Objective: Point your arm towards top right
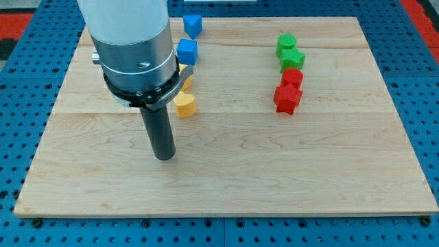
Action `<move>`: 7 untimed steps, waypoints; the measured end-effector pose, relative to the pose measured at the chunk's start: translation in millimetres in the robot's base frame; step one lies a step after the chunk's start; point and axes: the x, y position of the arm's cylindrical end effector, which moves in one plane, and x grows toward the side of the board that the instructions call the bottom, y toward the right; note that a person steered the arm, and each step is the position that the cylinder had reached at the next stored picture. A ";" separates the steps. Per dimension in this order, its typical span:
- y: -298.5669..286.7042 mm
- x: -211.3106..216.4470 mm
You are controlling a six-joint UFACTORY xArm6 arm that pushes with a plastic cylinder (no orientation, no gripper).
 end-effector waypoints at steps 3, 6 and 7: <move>43.9 -0.7; 237.9 -63.7; 283.4 -108.8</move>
